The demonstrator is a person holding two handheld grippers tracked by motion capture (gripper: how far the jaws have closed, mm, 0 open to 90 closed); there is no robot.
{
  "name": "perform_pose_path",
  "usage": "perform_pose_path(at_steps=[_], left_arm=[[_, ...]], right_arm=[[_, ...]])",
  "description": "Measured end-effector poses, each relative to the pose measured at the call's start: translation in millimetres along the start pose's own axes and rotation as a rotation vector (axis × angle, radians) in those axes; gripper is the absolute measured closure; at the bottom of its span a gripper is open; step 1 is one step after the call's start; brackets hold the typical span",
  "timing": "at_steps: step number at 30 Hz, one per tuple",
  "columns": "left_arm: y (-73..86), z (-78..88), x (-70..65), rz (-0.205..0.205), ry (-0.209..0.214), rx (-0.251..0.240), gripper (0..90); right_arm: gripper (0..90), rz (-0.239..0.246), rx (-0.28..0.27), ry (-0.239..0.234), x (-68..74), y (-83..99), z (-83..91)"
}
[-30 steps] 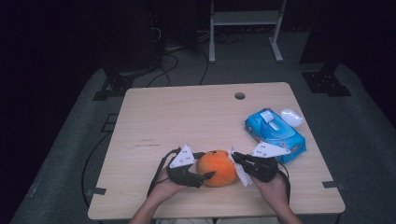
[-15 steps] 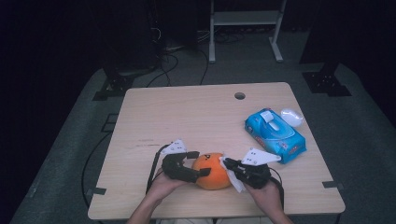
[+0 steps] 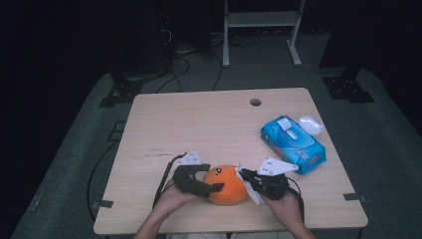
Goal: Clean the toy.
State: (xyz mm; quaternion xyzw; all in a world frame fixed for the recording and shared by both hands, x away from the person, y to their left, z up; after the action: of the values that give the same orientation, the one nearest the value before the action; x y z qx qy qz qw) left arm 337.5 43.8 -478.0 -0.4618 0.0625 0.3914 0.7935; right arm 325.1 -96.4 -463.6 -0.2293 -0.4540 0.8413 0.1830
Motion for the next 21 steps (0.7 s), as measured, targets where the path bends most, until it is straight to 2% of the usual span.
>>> perform_pose_path(at_steps=[1,2,3,5,7,8,10,11,14,16,19,21], left_arm=[[2.0,-1.3,-0.4,0.019,0.020,0.012,8.2],[3.4,-1.6,-1.7,0.007,0.036,0.020,14.2],[3.0,-0.8,-3.3,-0.019,0.033,0.016,20.3],[-1.0,2.9,-7.8,-0.093,0.018,-0.020,34.8],[-7.1,5.8,-12.1,-0.181,0.013,-0.072,43.5],[-10.6,7.5,-14.2,-0.239,0.008,-0.101,45.6],[-15.6,9.3,-16.0,-0.353,-0.034,-0.136,46.7],[-15.6,9.2,-14.9,-0.381,-0.045,-0.130,46.5],[-9.1,5.5,-7.6,-0.355,-0.016,-0.113,42.9],[-9.4,8.0,-0.6,-0.316,-0.016,-0.113,36.0],[-14.0,13.7,12.9,-0.209,-0.069,-0.134,19.7],[-14.4,16.4,21.0,-0.163,-0.111,-0.135,15.4]], right_arm=[[83.7,-0.003,-0.001,-0.004,0.9,-0.4,0.1],[83.7,-0.002,-0.001,-0.006,1.7,-0.7,0.5],[83.7,-0.004,0.000,-0.010,2.6,-0.9,1.0],[83.6,-0.006,-0.005,-0.014,3.4,-2.2,2.6],[83.6,-0.010,-0.019,-0.015,2.9,-5.1,5.2],[83.6,-0.011,-0.028,-0.014,2.7,-7.1,6.8],[83.6,0.005,-0.047,-0.018,4.2,-10.8,7.7],[83.6,0.013,-0.048,-0.013,5.0,-11.2,7.1],[83.6,0.023,-0.041,0.004,1.6,-7.9,4.2],[83.6,0.008,-0.021,0.014,-4.5,-0.5,0.8],[83.6,-0.016,0.012,0.011,-8.3,9.6,-4.4],[83.6,-0.022,0.008,-0.008,-4.2,8.9,-6.6]])
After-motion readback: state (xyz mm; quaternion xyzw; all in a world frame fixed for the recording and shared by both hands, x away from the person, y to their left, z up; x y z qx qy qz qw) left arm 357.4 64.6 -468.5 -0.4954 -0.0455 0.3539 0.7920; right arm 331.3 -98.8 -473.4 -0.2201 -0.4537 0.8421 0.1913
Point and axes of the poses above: each handheld gripper's, and its own axes: z roughly backward along the jaws, y roughly out of its underside, x roughly to its left, the point moved 9 cm from there along -z, roughly forward along the jaws, and after that the axes turned 14 degrees about z, right-handed, at the moved point
